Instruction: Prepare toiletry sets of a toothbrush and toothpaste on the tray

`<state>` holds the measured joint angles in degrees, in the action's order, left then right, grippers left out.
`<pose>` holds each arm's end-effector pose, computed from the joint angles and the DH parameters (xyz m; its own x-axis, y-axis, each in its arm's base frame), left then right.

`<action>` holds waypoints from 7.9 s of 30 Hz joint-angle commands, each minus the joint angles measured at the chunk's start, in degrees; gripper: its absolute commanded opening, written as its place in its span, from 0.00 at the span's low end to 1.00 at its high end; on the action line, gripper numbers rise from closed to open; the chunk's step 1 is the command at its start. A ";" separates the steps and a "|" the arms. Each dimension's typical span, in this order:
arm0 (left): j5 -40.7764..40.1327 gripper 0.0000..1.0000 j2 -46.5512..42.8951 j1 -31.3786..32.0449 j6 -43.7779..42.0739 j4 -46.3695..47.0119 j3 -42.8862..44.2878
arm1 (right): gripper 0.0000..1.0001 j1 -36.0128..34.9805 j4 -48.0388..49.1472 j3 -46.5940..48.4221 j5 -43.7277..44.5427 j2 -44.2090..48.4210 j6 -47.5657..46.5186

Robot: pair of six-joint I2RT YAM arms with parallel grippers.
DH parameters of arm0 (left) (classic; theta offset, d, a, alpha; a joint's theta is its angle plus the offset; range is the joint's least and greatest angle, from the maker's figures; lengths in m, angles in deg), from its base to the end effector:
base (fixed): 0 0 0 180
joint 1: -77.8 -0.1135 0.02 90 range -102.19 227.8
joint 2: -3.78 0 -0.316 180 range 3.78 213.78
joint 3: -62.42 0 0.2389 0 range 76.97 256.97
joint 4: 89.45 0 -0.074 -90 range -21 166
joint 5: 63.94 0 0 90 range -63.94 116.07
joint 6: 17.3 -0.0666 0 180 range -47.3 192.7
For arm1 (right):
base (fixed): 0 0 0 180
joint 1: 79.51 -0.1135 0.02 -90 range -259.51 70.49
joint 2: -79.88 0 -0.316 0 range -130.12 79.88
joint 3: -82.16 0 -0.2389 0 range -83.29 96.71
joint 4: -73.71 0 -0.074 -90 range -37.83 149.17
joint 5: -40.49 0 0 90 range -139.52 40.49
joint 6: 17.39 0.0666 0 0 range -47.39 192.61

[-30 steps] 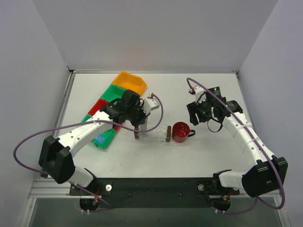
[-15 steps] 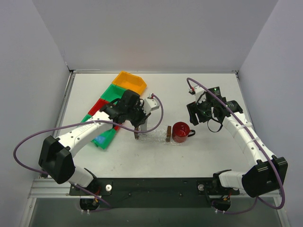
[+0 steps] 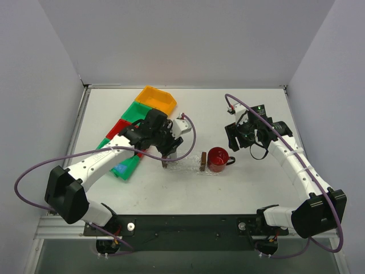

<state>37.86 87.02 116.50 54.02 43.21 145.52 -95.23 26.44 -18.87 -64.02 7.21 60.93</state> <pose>0.2379 -0.2081 0.3241 -0.3143 0.6536 -0.6885 0.8662 0.4942 0.0737 0.2533 0.0886 0.3506 -0.5281 -0.3522 -0.7727 -0.5630 0.8264 0.0080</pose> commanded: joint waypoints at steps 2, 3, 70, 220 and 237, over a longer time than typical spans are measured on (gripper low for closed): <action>-1.07 0.59 -3.08 0.15 0.13 1.16 1.23 | 0.59 0.43 -0.23 -0.35 -0.97 -0.20 -0.18; -1.16 0.61 -3.26 0.15 0.31 1.16 1.49 | 0.59 0.43 -0.14 -0.35 -0.88 -0.20 -0.18; 6.04 0.63 -0.27 -33.07 -57.52 -32.60 -4.57 | 0.59 0.43 -0.58 -0.18 -2.02 -1.16 -0.71; 38.39 0.00 -19.05 -34.13 -34.10 -15.58 8.62 | 0.59 -0.53 -6.81 7.89 -11.59 1.82 0.08; 37.25 0.00 -27.78 -27.28 16.99 16.00 -0.43 | 0.61 -18.63 -14.02 34.53 -19.25 -6.78 -3.26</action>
<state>72.19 59.83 87.28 57.84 49.67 146.68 -110.62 15.14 10.55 -79.21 3.50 58.79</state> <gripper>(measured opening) 0.028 0.610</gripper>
